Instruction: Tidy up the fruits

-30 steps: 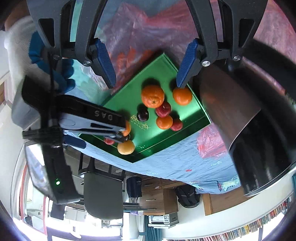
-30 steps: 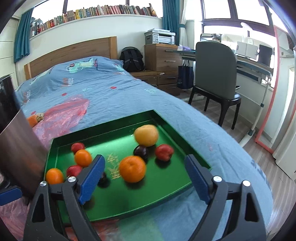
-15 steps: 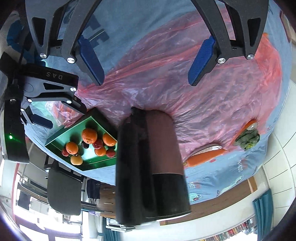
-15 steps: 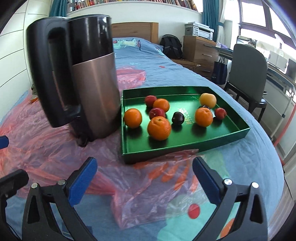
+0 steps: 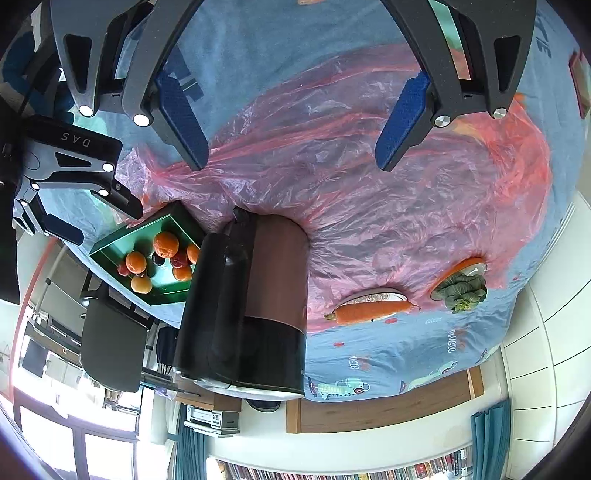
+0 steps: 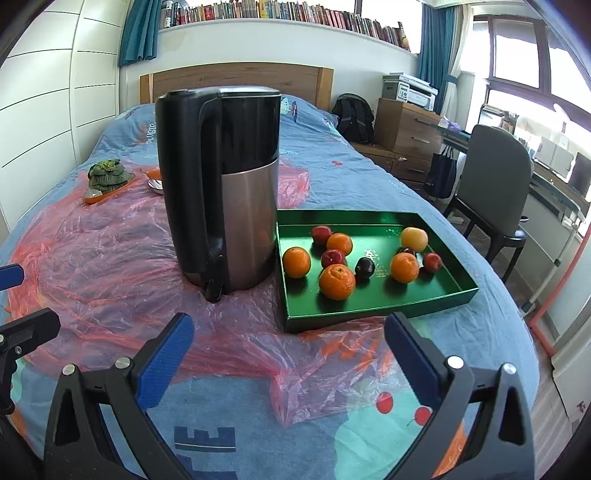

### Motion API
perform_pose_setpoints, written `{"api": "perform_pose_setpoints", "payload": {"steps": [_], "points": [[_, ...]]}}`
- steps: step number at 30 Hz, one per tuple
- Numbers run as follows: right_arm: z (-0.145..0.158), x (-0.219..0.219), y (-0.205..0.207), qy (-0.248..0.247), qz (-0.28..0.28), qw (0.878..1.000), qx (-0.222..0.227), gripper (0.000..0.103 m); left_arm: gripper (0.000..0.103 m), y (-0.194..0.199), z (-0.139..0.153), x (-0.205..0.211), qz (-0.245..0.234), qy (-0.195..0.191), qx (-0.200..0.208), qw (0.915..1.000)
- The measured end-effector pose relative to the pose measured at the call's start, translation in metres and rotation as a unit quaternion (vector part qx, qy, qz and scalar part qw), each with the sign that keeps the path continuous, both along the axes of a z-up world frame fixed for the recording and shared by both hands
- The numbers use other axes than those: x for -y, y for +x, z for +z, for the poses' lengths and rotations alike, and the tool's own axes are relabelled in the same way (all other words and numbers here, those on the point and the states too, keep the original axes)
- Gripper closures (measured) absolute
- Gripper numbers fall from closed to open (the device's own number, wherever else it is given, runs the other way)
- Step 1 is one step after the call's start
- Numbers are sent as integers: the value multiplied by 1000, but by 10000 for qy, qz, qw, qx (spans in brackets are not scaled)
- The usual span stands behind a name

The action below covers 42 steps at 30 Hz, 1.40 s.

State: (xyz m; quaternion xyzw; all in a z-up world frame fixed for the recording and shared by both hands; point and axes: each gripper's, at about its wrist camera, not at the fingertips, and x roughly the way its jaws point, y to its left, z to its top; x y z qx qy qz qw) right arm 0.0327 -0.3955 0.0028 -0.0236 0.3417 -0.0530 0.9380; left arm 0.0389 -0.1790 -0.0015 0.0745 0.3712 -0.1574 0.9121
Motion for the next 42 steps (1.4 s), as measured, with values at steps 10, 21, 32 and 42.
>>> {"api": "perform_pose_setpoints", "payload": {"steps": [10,21,32,42], "points": [[14,53,-4,-263,-393,9988,91,0,14,4,5,38,-220,-135,113,9996],[5,90,0,-106,-537,9984,144,0,14,2,3,64,-252,-72,194,9995],[-3,92,1,-67,-399,9992,77,0,14,3,3,62,-172,-51,160,9997],[-3,91,2,-103,-329,9994,39,0,14,4,2,60,-137,-50,128,9998]]}}
